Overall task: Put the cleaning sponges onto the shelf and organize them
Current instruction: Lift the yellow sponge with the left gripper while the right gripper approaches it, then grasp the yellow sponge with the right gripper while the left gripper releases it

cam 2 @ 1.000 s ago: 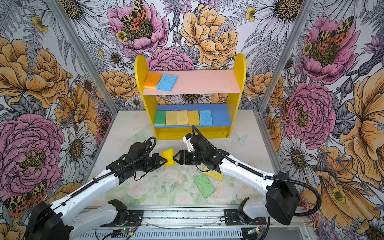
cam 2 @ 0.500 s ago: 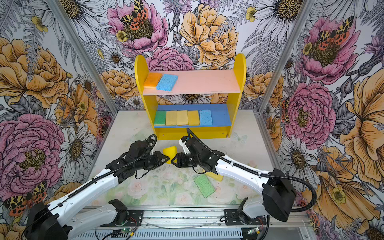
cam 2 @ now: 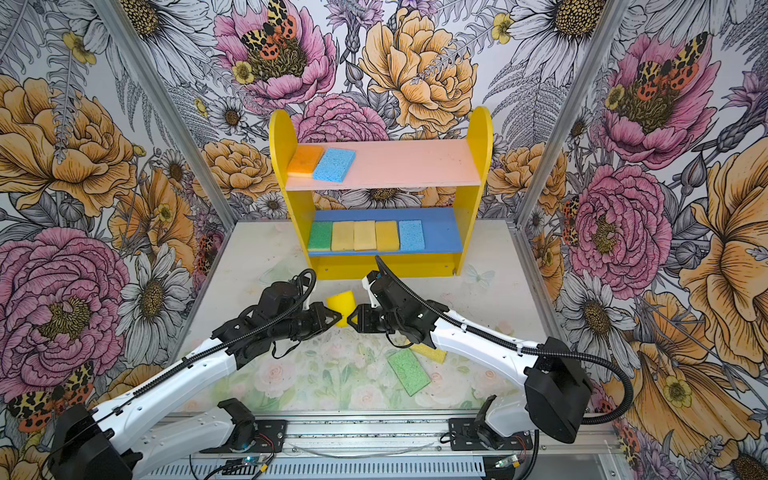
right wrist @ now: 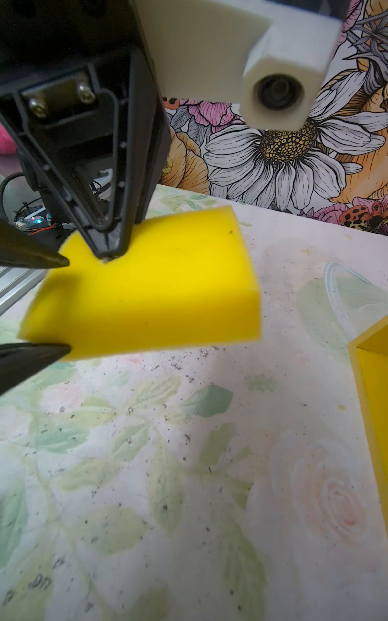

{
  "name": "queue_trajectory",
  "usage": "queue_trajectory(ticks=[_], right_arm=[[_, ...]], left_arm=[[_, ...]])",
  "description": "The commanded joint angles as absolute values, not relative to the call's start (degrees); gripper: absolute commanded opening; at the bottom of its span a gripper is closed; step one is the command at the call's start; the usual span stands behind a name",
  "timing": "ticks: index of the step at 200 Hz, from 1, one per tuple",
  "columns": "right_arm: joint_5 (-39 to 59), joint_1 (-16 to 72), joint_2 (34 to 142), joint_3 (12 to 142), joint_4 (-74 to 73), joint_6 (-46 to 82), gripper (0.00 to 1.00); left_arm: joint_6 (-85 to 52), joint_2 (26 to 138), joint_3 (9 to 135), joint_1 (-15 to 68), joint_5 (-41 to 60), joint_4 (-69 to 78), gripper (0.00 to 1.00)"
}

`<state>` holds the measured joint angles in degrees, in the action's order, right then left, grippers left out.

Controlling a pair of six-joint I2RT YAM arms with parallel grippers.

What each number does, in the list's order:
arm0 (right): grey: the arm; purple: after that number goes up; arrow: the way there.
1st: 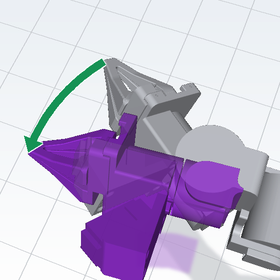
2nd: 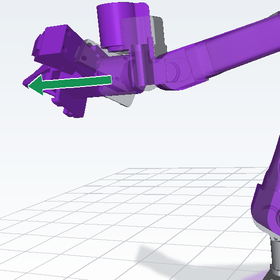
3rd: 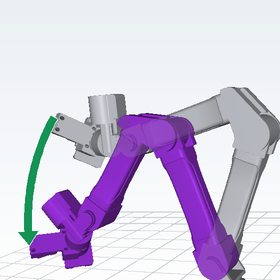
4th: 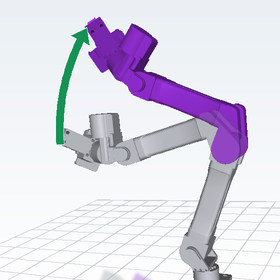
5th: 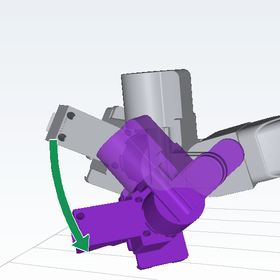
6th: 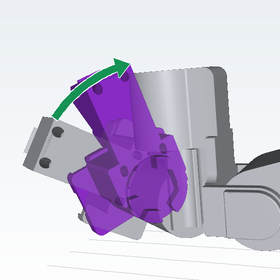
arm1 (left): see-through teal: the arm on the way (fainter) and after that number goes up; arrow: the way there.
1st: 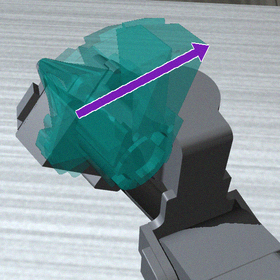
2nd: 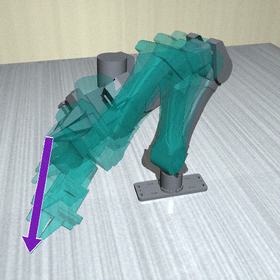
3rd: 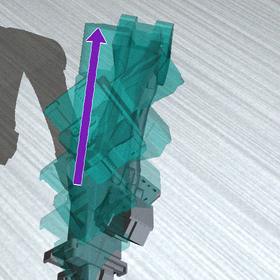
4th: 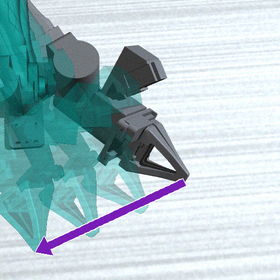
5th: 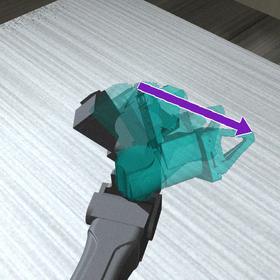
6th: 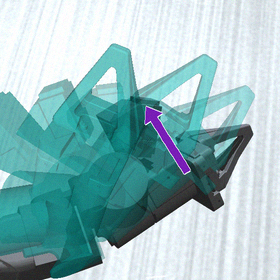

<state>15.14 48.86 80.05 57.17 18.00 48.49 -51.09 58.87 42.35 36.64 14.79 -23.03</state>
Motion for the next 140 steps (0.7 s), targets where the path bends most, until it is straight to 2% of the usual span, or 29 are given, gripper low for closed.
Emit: queue_trajectory(ticks=[1,22,31,49,75,90,104,140], right_arm=[[13.4,49.5,80.9,59.1,18.0,48.5,0.27],[13.0,49.5,80.8,59.2,18.0,48.2,0.06],[12.9,49.6,80.7,59.2,17.9,48.1,0.00],[12.5,49.6,80.3,59.2,18.1,48.0,0.00],[11.7,49.7,79.3,59.2,18.7,48.2,0.00],[11.2,49.7,78.9,59.1,19.0,48.2,0.00],[10.7,49.7,78.5,59.0,19.2,48.3,0.00],[9.6,49.7,78.3,59.1,19.7,48.3,0.00]], left_arm=[[-51.4,59.3,44.2,37.3,14.3,-21.8,0.13],[-51.4,59.6,44.3,37.4,14.3,-21.9,0.13],[-51.4,59.4,44.3,37.4,14.1,-21.8,0.13],[-51.5,59.2,44.1,37.3,13.6,-21.9,0.16],[-51.4,59.2,43.8,37.0,13.5,-21.9,0.30],[-51.2,59.1,43.9,36.8,13.7,-21.9,0.43],[-51.2,58.6,43.7,36.1,14.0,-22.0,0.61],[-50.6,55.8,43.5,33.3,15.7,-23.4,0.98]])
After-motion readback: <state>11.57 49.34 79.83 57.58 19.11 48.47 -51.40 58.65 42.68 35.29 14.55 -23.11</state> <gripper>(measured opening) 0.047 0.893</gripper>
